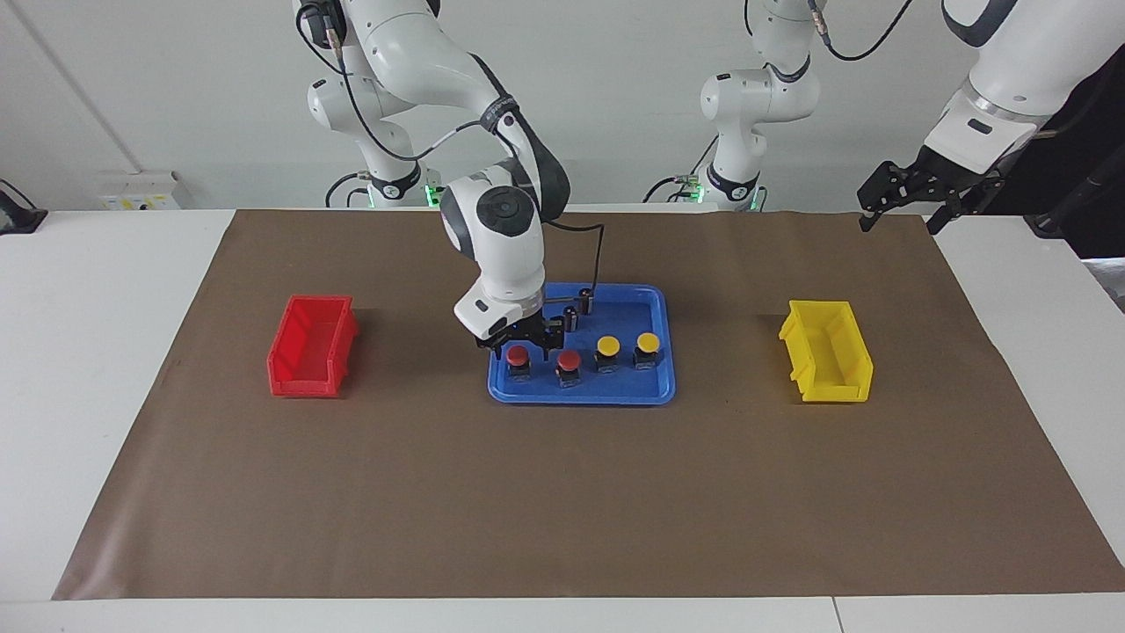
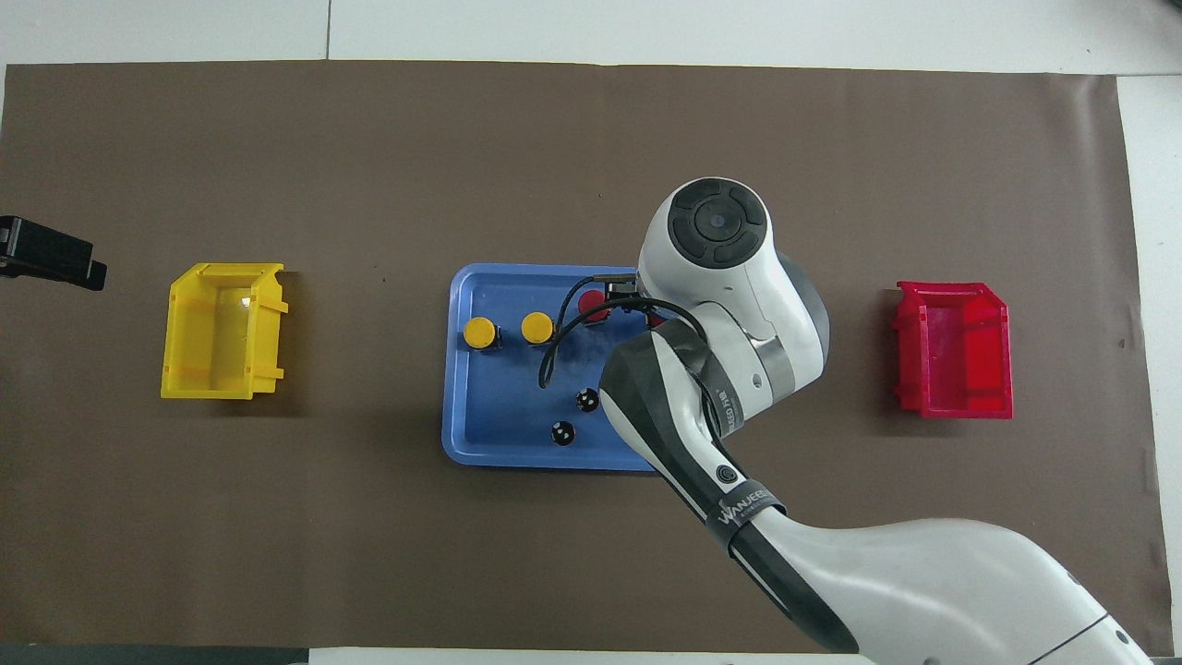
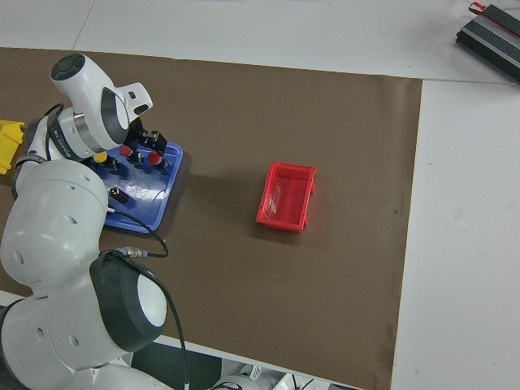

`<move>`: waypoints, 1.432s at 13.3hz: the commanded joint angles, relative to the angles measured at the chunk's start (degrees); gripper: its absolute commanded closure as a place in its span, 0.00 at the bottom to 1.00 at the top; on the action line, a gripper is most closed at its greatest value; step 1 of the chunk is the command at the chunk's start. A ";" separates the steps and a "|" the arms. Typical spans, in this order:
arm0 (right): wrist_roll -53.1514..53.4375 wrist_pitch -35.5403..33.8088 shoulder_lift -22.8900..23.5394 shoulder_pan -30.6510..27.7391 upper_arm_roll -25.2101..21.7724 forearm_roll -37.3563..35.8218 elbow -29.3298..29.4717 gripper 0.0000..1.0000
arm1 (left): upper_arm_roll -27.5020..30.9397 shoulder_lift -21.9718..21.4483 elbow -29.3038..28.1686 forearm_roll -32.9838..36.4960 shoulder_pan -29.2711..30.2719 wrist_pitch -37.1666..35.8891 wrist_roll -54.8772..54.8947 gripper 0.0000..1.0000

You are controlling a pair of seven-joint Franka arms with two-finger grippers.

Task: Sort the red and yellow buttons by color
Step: 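Reach the right gripper to the red button and grasp it, then drop the red button in the red bin while the left gripper grasps yellow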

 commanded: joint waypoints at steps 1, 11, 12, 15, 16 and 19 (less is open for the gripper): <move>-1.67 3.28 -2.56 -0.39 0.12 -0.12 -4.91 0.24 | 0.33 -2.05 -3.33 1.24 -0.85 1.49 -1.05 0.00; -3.34 4.89 -2.74 -1.01 -0.05 -0.12 -3.36 0.79 | -0.11 -5.90 -12.69 1.07 -3.37 11.37 -8.65 0.00; -3.95 1.92 -3.00 -2.05 -0.23 -0.12 -1.25 0.79 | -0.20 -6.88 -18.04 0.98 -7.84 17.08 -13.48 0.00; -16.38 -10.03 -10.88 -11.08 -0.23 0.14 0.89 0.79 | -0.28 -5.49 -28.88 1.07 -18.75 31.25 -29.15 0.09; -22.70 -12.33 -14.83 -15.21 -0.23 0.32 -2.60 0.79 | -0.29 -4.27 -31.00 0.98 -20.95 34.07 -30.05 0.16; -38.36 -11.83 -24.95 -26.20 -0.23 0.76 -14.55 0.79 | -0.29 0.92 -33.30 0.98 -26.15 41.99 -36.89 0.21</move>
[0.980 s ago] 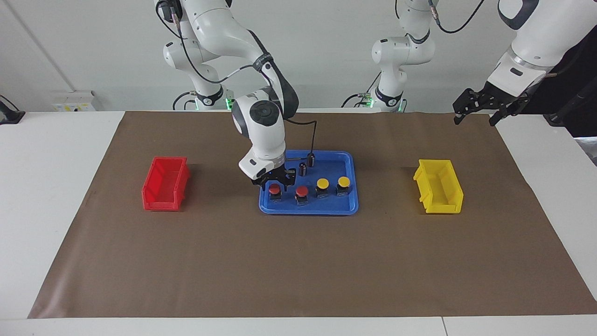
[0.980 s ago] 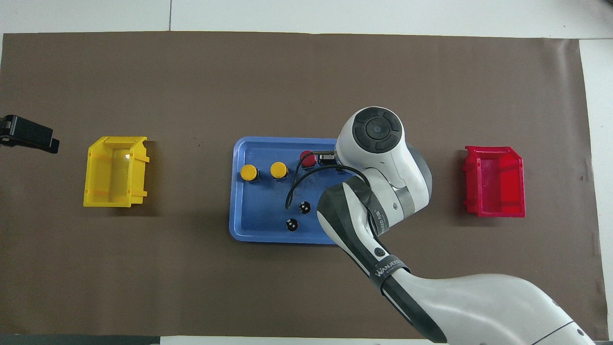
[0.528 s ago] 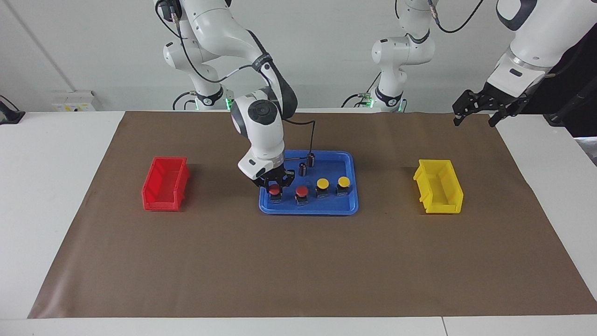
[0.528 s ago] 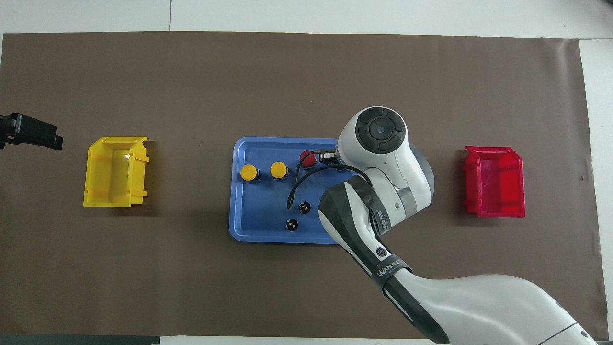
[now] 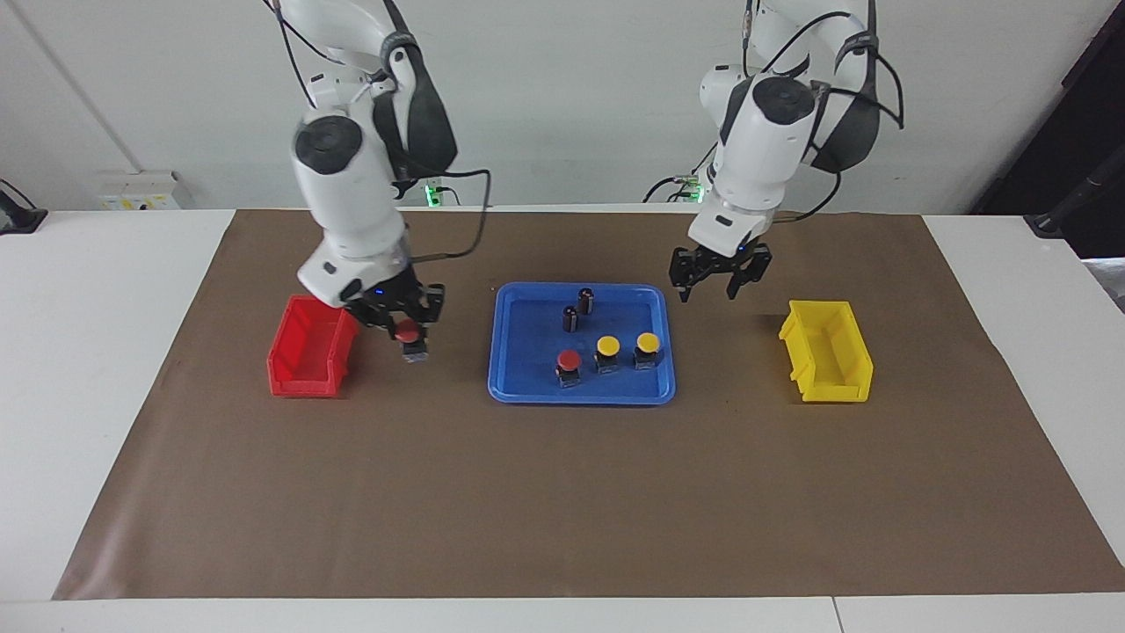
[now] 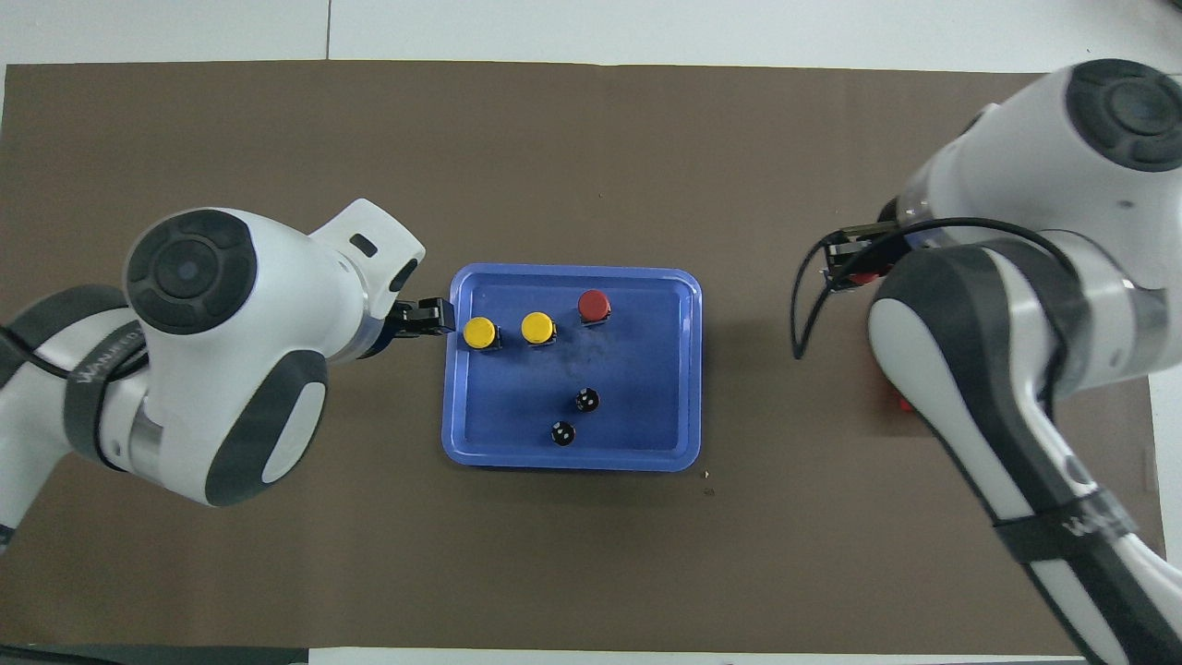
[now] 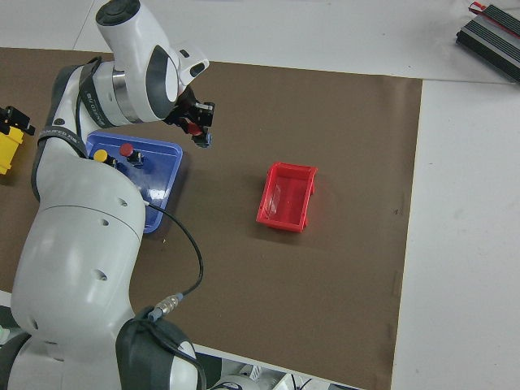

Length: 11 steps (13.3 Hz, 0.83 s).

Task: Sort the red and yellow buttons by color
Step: 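Drop the red button in the red bin while the left gripper grasps yellow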

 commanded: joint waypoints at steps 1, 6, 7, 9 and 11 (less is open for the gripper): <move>-11.91 3.47 -9.50 -8.43 1.02 0.96 -13.89 0.79 | 0.99 2.61 -1.42 0.98 -2.03 5.34 -3.27 0.24; -20.30 12.78 -13.74 -14.97 1.02 1.22 -25.07 0.79 | 0.99 7.54 -1.42 0.98 -3.34 10.53 -4.41 0.25; -20.30 14.46 -13.66 -14.96 1.02 1.22 -26.13 0.79 | 0.99 8.06 -1.42 0.98 -3.52 11.15 -4.50 0.25; -20.30 20.07 -13.48 -15.05 1.02 1.22 -30.34 0.79 | 0.99 8.68 -1.42 0.98 -3.70 12.03 -4.59 0.25; -20.22 24.48 -12.78 -15.14 1.02 1.22 -33.77 0.79 | 0.99 9.56 -1.42 0.98 -4.22 12.12 -4.85 0.25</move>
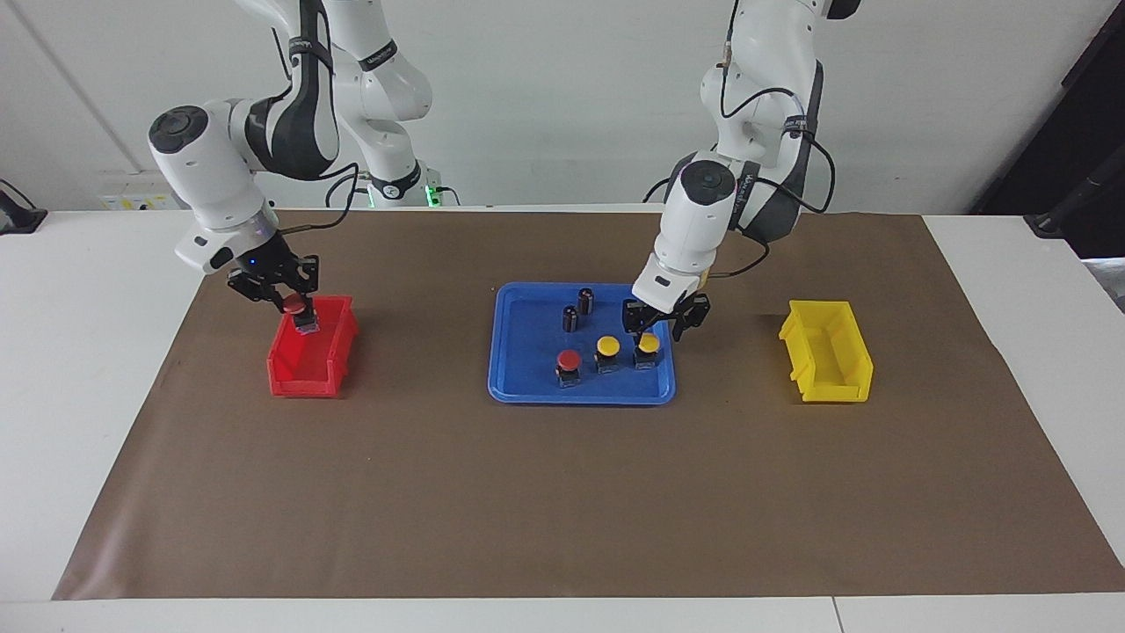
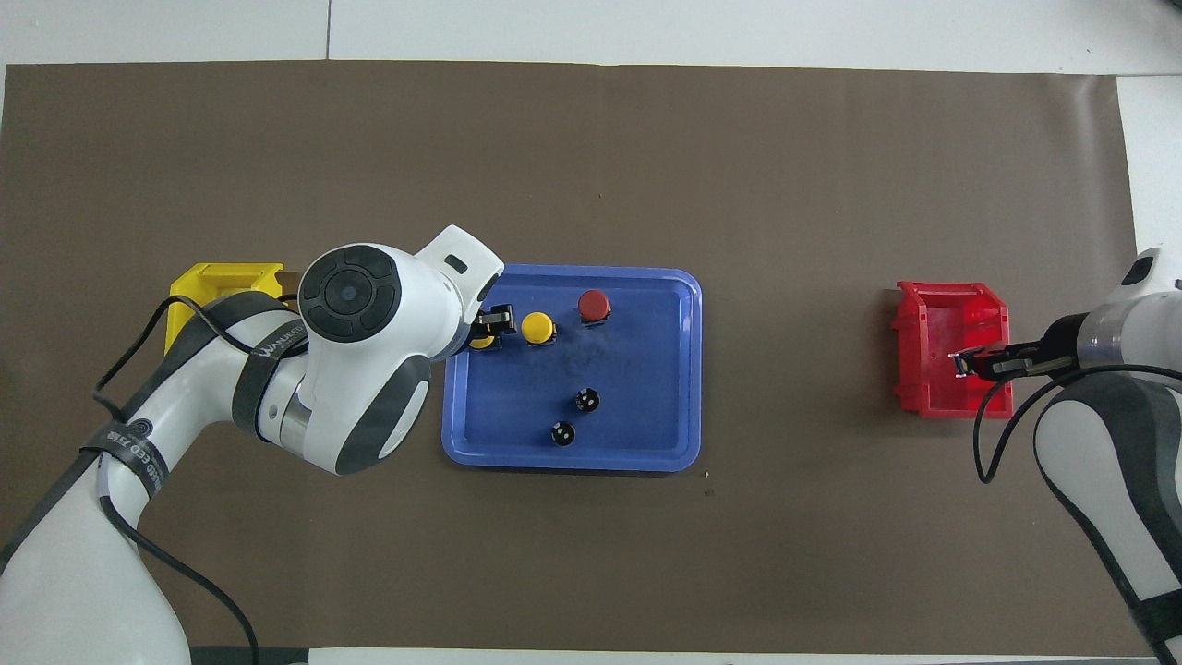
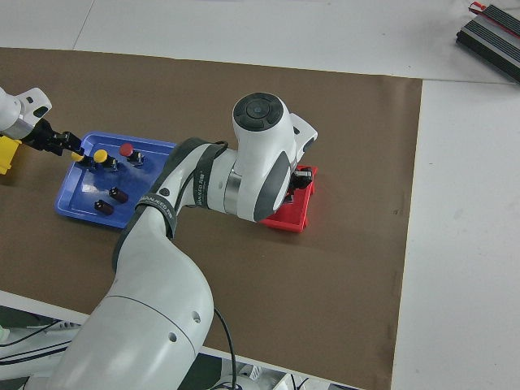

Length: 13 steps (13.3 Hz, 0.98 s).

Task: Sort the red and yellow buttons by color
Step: 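Drop the red button in the red bin while the left gripper grasps yellow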

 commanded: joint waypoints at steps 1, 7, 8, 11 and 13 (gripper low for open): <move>-0.55 5.49 -0.70 -0.40 0.19 1.27 -5.47 0.79 | 0.89 0.98 -0.46 0.98 -1.86 1.62 -2.13 0.25; -0.73 10.24 1.06 -0.66 0.10 1.80 -8.11 0.78 | 0.89 1.07 0.41 0.98 -1.86 0.93 -3.72 0.99; -0.64 10.25 1.15 -0.40 0.10 1.80 -8.12 0.69 | 0.89 0.98 1.46 0.98 -1.86 -1.08 -3.72 0.98; -1.17 9.55 1.68 -0.58 0.10 1.80 -6.46 0.30 | 1.24 -2.52 8.48 0.89 0.32 -16.60 -0.49 0.99; -1.26 1.42 3.69 -0.49 0.10 1.71 1.24 0.21 | 1.68 -5.59 11.31 -1.64 8.81 -27.77 15.87 0.99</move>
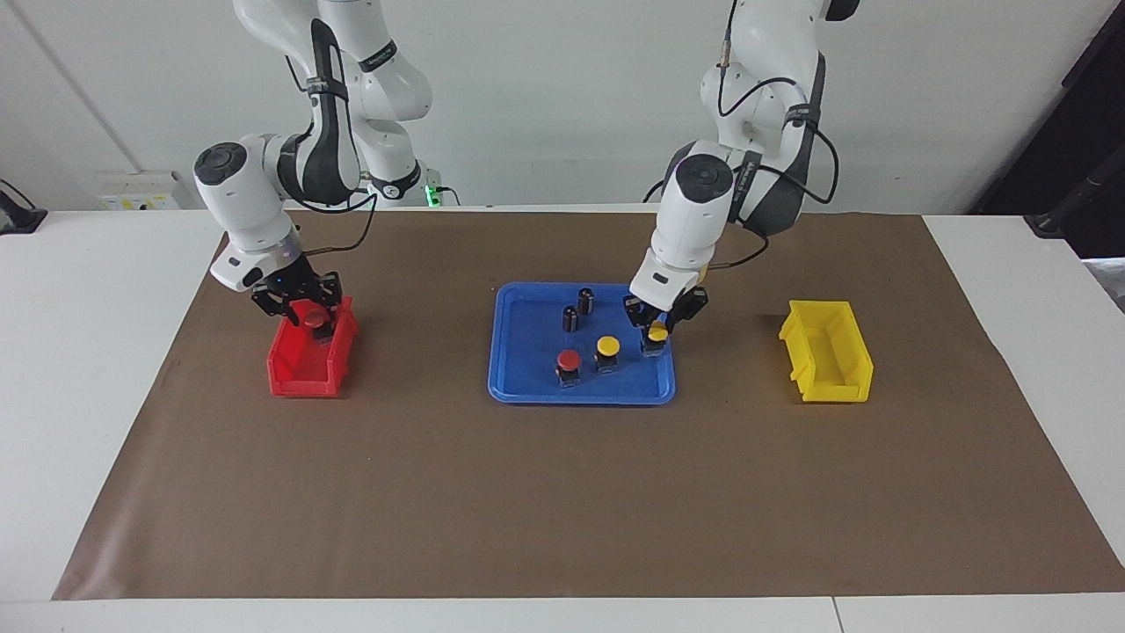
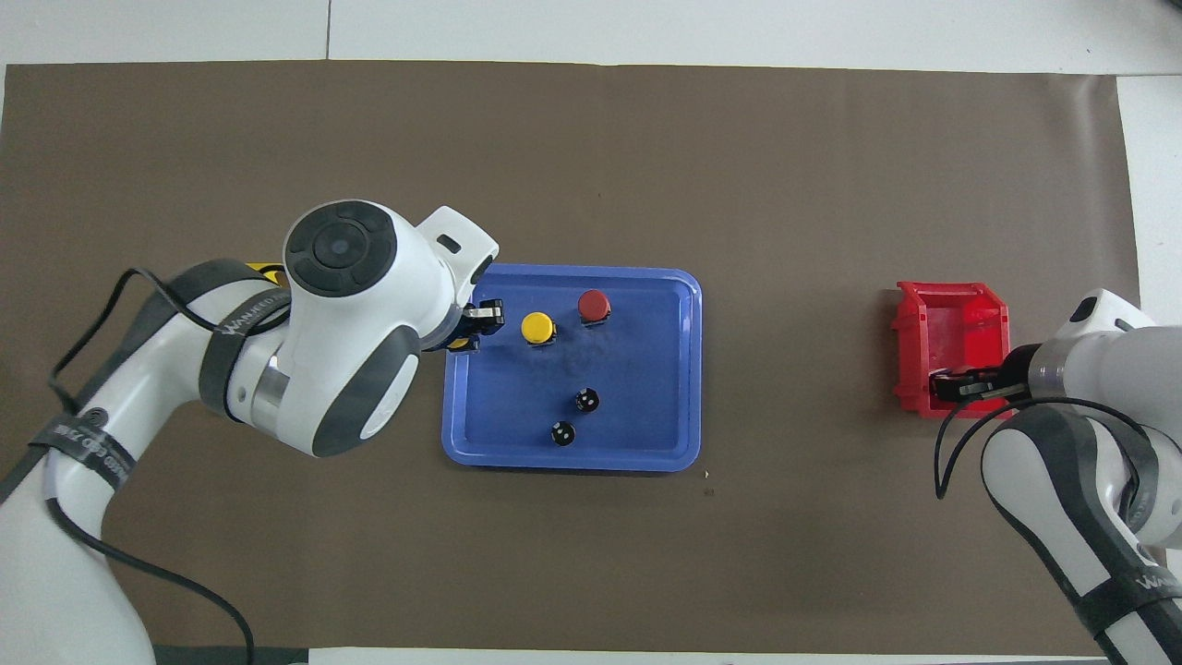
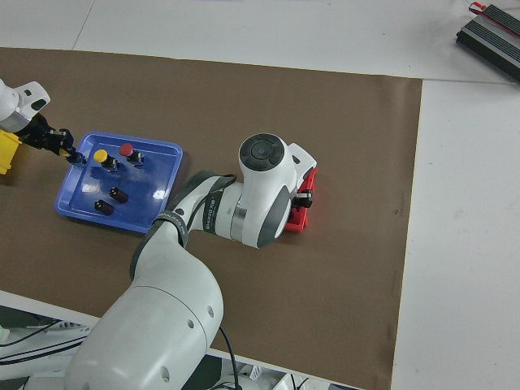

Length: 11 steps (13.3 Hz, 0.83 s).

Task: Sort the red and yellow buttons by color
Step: 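Carry the yellow button to the yellow bin with the left gripper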

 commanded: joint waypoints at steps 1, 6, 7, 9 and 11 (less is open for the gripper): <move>-0.92 -11.40 3.08 -0.07 0.26 1.19 12.13 0.17 | 0.65 -4.82 1.18 -1.62 12.42 -9.57 20.71 0.99; 23.44 -29.46 13.26 16.75 0.79 0.14 42.46 0.04 | 1.01 -5.79 -1.36 -0.56 26.70 -6.61 35.04 0.99; 31.09 -29.30 15.28 21.25 0.79 0.14 45.55 0.02 | 1.01 -7.01 -4.42 -0.65 26.80 -4.25 35.74 0.99; 42.02 -28.95 20.99 28.20 0.79 -0.30 52.41 0.02 | 1.01 -9.74 -10.66 -0.65 26.72 0.50 35.66 0.99; 51.07 -25.27 24.95 34.18 0.79 -0.65 53.49 0.02 | 1.01 -10.37 -13.49 -0.56 26.71 3.06 35.83 0.99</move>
